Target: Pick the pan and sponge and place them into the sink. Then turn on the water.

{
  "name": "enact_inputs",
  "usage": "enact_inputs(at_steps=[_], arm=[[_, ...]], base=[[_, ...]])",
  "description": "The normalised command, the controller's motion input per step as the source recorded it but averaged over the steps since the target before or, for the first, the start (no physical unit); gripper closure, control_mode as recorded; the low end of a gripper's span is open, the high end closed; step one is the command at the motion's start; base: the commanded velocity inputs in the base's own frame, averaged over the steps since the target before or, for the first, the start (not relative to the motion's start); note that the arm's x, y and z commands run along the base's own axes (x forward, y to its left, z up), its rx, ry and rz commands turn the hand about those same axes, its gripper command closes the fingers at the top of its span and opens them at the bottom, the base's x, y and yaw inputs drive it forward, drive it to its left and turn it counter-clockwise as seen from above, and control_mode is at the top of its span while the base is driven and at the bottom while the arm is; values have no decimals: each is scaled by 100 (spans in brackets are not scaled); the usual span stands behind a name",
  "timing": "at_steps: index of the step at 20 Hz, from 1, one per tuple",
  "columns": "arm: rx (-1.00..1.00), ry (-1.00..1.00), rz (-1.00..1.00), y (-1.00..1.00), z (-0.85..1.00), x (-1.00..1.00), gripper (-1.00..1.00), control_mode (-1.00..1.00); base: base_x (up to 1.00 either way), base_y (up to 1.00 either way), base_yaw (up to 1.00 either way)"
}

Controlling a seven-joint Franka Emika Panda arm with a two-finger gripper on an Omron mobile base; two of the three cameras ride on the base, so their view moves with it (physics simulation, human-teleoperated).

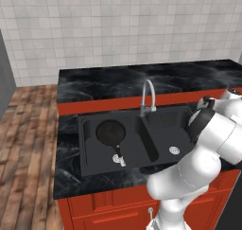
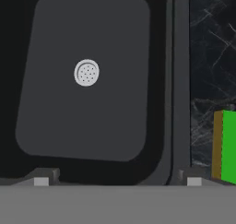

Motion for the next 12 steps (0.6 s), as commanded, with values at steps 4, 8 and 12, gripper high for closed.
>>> enact_inputs(at_steps=[4, 8, 12], arm=[[0, 0, 0, -66, 0, 0, -100, -100], [0, 0, 0, -64, 0, 0, -100, -100], [2, 1, 0, -55, 0, 0, -100, -100]], base=[[0, 0, 0], [0, 0, 0], [0, 0, 0]])
